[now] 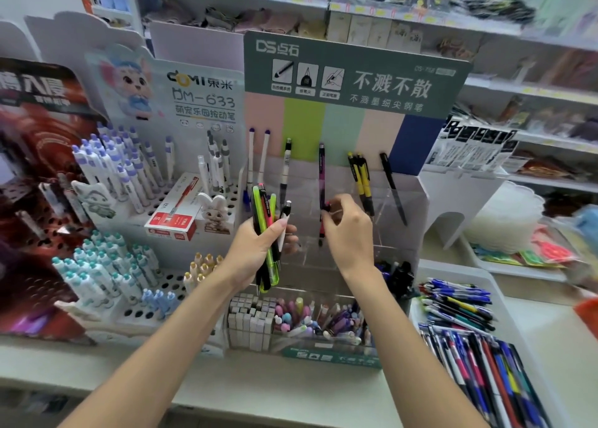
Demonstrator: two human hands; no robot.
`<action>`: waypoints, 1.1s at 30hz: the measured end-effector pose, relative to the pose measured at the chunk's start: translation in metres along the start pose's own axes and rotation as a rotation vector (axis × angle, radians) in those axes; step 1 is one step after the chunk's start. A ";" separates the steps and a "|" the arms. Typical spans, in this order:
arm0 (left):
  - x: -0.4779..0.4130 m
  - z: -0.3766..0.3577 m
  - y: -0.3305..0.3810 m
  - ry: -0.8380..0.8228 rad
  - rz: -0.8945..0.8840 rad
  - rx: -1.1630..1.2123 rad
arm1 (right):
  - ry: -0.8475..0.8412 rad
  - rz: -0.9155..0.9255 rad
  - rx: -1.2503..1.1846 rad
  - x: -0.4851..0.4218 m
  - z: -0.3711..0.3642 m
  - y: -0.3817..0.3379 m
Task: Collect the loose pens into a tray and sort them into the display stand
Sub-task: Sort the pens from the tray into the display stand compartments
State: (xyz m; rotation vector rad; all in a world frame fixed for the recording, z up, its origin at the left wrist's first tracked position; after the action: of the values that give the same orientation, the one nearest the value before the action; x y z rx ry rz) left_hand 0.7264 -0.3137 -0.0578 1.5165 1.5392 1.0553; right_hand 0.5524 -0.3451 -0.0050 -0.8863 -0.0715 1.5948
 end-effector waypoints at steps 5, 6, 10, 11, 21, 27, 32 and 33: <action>0.000 0.005 0.000 0.041 -0.009 0.005 | -0.051 -0.022 0.046 -0.006 -0.012 0.002; -0.001 0.006 0.000 0.043 -0.008 0.008 | -0.034 -0.023 0.044 -0.005 -0.011 0.001; -0.003 0.006 0.001 0.024 -0.007 0.052 | -0.025 -0.024 0.045 -0.005 -0.006 -0.002; -0.003 0.006 0.001 0.021 -0.013 0.050 | -0.040 -0.033 0.041 -0.006 -0.006 -0.002; -0.003 0.003 0.001 -0.006 -0.017 0.052 | -0.160 -0.097 -0.032 -0.005 -0.020 0.011; -0.008 0.000 0.013 0.030 -0.048 0.033 | -0.005 0.046 -0.216 -0.007 0.010 -0.016; -0.009 -0.013 0.020 -0.003 -0.055 0.021 | -0.204 0.054 -0.455 -0.017 0.000 -0.048; -0.009 -0.013 0.020 0.007 -0.062 0.014 | -0.210 0.059 -0.473 -0.019 -0.001 -0.051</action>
State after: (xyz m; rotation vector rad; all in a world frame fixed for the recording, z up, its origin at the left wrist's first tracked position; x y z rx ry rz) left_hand 0.7238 -0.3245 -0.0346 1.4668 1.5906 1.0174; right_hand 0.5942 -0.3487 0.0302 -1.0831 -0.5954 1.7544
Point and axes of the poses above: each hand's wrist, its own x-axis away from the middle knuckle, its own z-axis out of the back of the hand, y = z × x, the point moved 8 cm from there along -x, towards the middle knuckle, and after that the axes turned 9 degrees about x, right-handed, at the moved point
